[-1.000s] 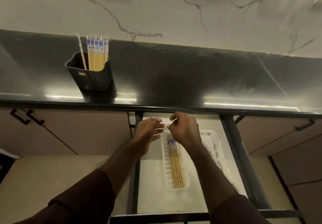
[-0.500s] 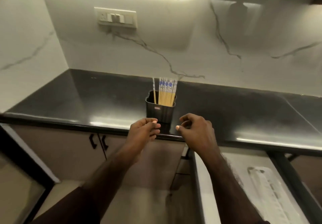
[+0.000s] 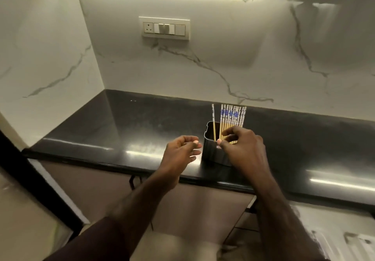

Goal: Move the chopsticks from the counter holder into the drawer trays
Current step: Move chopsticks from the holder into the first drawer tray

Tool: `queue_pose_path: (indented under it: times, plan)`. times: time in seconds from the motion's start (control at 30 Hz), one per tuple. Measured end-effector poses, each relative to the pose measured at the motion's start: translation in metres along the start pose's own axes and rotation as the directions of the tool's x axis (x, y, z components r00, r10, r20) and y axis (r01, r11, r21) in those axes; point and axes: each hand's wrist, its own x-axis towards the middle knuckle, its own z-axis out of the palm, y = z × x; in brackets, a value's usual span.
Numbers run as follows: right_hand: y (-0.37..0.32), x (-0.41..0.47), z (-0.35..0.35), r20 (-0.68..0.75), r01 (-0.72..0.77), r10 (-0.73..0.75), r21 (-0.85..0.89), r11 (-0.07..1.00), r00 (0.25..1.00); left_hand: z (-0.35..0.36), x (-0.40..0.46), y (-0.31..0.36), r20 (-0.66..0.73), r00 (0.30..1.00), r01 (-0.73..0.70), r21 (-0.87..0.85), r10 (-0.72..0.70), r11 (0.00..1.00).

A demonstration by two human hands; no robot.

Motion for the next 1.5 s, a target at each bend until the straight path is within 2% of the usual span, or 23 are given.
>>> queue_pose_path:
  times: [0.23,0.4,0.57,0.7,0.83,1.03,1.2,1.5]
  plan:
    - [0.029,0.088,0.012,0.004,-0.066,0.066,-0.003,0.998,0.998,0.036,0.105,0.011,0.068,0.998,0.004,0.067,-0.008,0.998]
    - [0.048,0.141,0.020,-0.014,-0.109,0.108,-0.043,0.993,0.994,0.057,0.171,0.013,-0.018,0.998,-0.056,0.179,0.060,0.982]
    - [0.063,0.168,0.042,0.002,-0.182,0.183,-0.065,0.981,0.983,0.061,0.222,-0.003,-0.051,0.999,0.001,0.234,0.011,0.972]
    - [0.071,0.181,0.059,-0.005,-0.253,0.253,-0.091,0.963,0.967,0.064,0.251,-0.018,0.015,0.998,0.048,0.271,-0.054,0.961]
    - [0.076,0.189,0.071,-0.042,-0.337,0.334,-0.106,0.936,0.942,0.069,0.263,-0.018,0.168,0.982,0.037,0.284,-0.088,0.958]
    - [0.079,0.195,0.079,-0.071,-0.433,0.428,-0.095,0.896,0.901,0.077,0.275,-0.011,0.406,0.907,0.009,0.244,-0.110,0.970]
    - [0.083,0.195,0.080,-0.078,-0.449,0.443,-0.087,0.889,0.893,0.086,0.283,-0.017,0.447,0.890,-0.029,0.243,-0.086,0.970]
    - [0.088,0.194,0.084,-0.075,-0.437,0.433,-0.064,0.897,0.898,0.092,0.281,-0.017,0.403,0.913,-0.058,0.292,-0.068,0.955]
